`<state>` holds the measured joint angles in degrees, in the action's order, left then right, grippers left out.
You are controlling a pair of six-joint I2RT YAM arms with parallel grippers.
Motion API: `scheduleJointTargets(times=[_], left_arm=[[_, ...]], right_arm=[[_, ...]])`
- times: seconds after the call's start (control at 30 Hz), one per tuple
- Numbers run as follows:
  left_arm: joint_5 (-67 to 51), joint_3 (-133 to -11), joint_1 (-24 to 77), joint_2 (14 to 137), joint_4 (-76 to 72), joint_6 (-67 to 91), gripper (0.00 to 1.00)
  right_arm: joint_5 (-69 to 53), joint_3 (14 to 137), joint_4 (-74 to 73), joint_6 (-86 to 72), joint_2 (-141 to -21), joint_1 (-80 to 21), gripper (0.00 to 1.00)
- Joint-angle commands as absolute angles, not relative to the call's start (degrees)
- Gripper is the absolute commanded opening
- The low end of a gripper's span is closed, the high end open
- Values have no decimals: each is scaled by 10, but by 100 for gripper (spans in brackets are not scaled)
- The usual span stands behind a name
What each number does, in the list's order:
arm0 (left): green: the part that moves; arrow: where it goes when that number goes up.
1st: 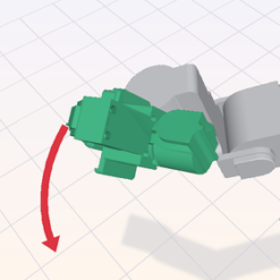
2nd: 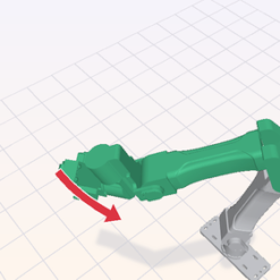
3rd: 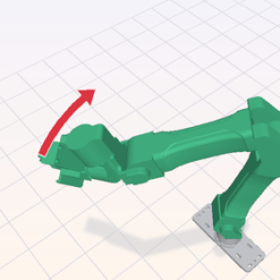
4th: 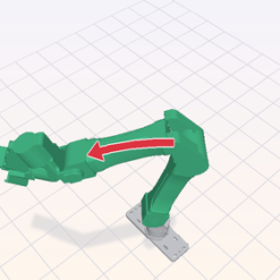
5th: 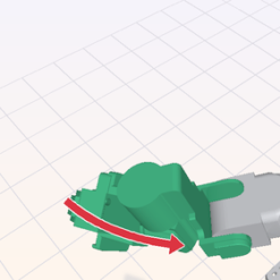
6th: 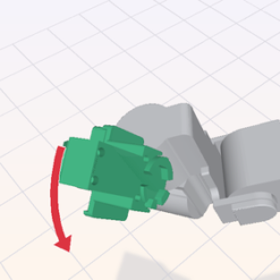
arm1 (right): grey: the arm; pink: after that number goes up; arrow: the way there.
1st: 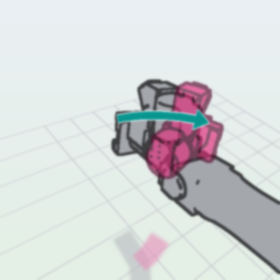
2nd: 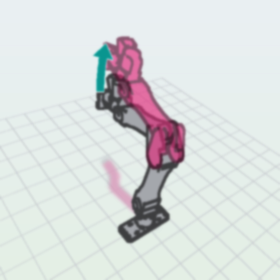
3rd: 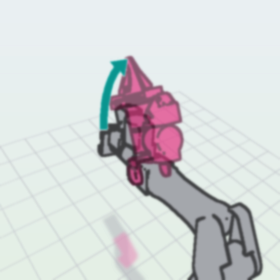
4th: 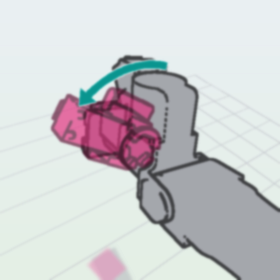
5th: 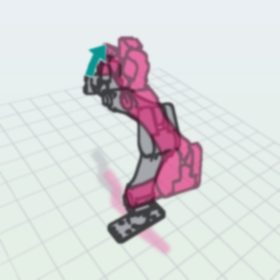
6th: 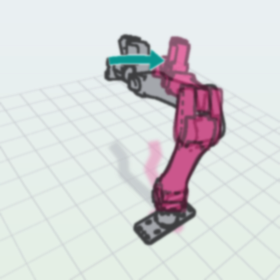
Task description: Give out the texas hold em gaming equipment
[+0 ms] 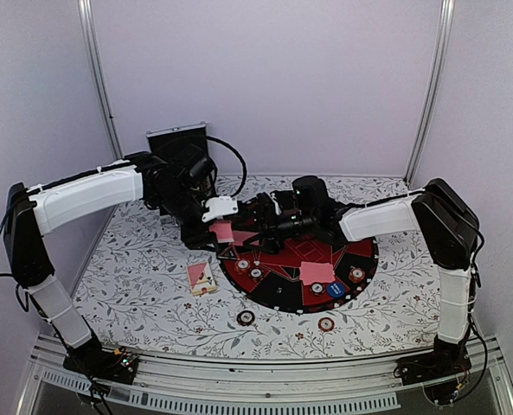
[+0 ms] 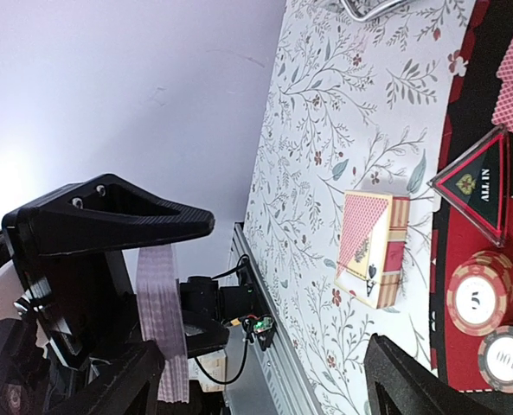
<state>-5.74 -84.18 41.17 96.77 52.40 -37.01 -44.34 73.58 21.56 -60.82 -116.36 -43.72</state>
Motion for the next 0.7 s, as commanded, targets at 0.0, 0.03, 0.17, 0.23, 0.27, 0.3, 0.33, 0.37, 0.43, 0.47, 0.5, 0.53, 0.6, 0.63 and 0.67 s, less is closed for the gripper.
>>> scheduleJointTargets(times=[0.0, 0.03, 0.17, 0.23, 0.27, 0.3, 0.33, 0.37, 0.43, 0.47, 0.5, 0.53, 0.6, 0.63, 0.67], left_arm=[[-66, -858, 416, 966, 524, -370, 0], [-65, -857, 416, 964, 524, -370, 0], [-64, -854, 416, 964, 524, -371, 0], [-63, -854, 416, 963, 524, -370, 0], [-64, -853, 416, 962, 524, -370, 0], [-64, -852, 416, 962, 524, -370, 0], [-65, -852, 416, 962, 524, -370, 0], [-64, -852, 416, 962, 524, -370, 0], [-64, -851, 416, 962, 524, -371, 0], [-63, -850, 416, 960, 524, -371, 0], [-64, -849, 416, 960, 524, -371, 0], [-63, -848, 416, 958, 524, -372, 0], [-62, -846, 416, 958, 524, -372, 0], [-62, -846, 416, 958, 524, -372, 0], [-62, -846, 416, 958, 524, -372, 0]], right_arm=[[-471, 770, 281, -660, -1196, -450, 85], [-472, 772, 288, -664, -1199, -452, 85], [-481, 771, 307, -683, -1209, -456, 85], [-480, 763, 306, -685, -1207, -456, 85], [-478, 759, 304, -684, -1204, -456, 85], [-477, 755, 301, -682, -1202, -455, 85], [-475, 751, 297, -680, -1200, -454, 85], [-473, 748, 294, -677, -1197, -453, 85], [-469, 736, 289, -675, -1193, -449, 85], [-465, 729, 288, -674, -1188, -446, 85], [-460, 720, 288, -674, -1184, -444, 85], [-455, 712, 289, -674, -1177, -441, 85], [-448, 702, 291, -674, -1165, -436, 85], [-447, 703, 293, -673, -1160, -436, 85], [-449, 705, 296, -673, -1158, -436, 86]])
